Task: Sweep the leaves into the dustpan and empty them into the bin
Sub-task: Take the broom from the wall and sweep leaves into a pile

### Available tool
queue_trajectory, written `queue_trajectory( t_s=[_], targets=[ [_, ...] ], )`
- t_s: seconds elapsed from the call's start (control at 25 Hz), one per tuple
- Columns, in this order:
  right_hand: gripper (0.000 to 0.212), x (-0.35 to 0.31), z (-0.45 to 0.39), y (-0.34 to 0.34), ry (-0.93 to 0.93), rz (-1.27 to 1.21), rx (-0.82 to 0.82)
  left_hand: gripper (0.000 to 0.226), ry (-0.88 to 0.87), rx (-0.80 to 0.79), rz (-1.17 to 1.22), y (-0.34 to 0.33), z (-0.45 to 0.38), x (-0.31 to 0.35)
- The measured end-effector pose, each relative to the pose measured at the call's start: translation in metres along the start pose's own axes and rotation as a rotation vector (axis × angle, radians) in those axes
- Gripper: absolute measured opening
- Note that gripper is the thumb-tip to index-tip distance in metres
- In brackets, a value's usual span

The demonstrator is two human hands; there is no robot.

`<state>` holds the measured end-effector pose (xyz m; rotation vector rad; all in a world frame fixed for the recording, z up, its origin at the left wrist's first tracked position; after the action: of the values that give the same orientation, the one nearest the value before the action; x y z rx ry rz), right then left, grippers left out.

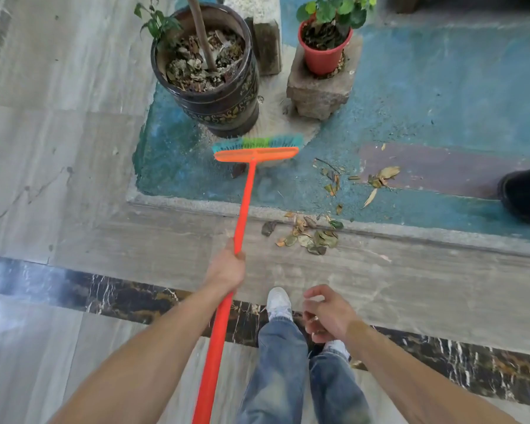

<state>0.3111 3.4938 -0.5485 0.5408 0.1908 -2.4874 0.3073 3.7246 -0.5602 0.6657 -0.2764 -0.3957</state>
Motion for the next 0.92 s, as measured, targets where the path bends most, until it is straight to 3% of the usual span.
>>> queue_trajectory(
  t_s=[0.08,0.16,0.28,0.4,0.56,0.72,0.8,0.92],
  targets=[
    [0.013,0.011,-0.019,-0.002,-0.002,0.023,0.032,0.031,0.076,0.035,0.047,0.014,-0.042,0.026],
    [0.013,0.019,-0.026,-0.008,-0.026,-0.006,0.044,0.03,0.142,-0.032,0.121,0.001,-0.053,0.025],
    [0.009,0.02,-0.018,-0.017,-0.058,-0.018,0.065,0.027,0.115,-0.237,0.19,-0.018,-0.001,-0.019],
    [0.02,0.001,-0.016,-0.03,-0.107,-0.043,0.007,0.028,0.058,-0.35,0.204,-0.005,0.061,-0.072],
    [0.036,-0.046,-0.031,-0.084,-0.128,0.061,-0.133,0.035,-0.084,-0.227,0.138,0.017,0.076,-0.058],
    [0.013,-0.104,-0.078,-0.127,0.012,-0.145,-0.071,0.066,-0.134,-0.137,0.146,0.019,0.044,-0.023],
    [0.02,-0.124,-0.1,-0.129,-0.005,-0.194,-0.043,0.078,-0.095,-0.183,0.285,0.014,0.038,-0.03],
    [0.011,-0.128,-0.14,-0.141,0.025,0.132,-0.032,0.064,0.016,-0.195,0.58,0.001,0.014,-0.037]
  ],
)
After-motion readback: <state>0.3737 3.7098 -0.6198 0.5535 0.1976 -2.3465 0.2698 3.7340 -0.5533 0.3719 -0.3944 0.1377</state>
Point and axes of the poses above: each hand's wrist, its own z-axis away from the middle knuckle, its own y-axis out of the back of the hand, x = y × z, the point moved 4 cm from there along -z, towards the middle knuckle, and after that the axes turned 8 degrees about y, right-handed, at the moved point
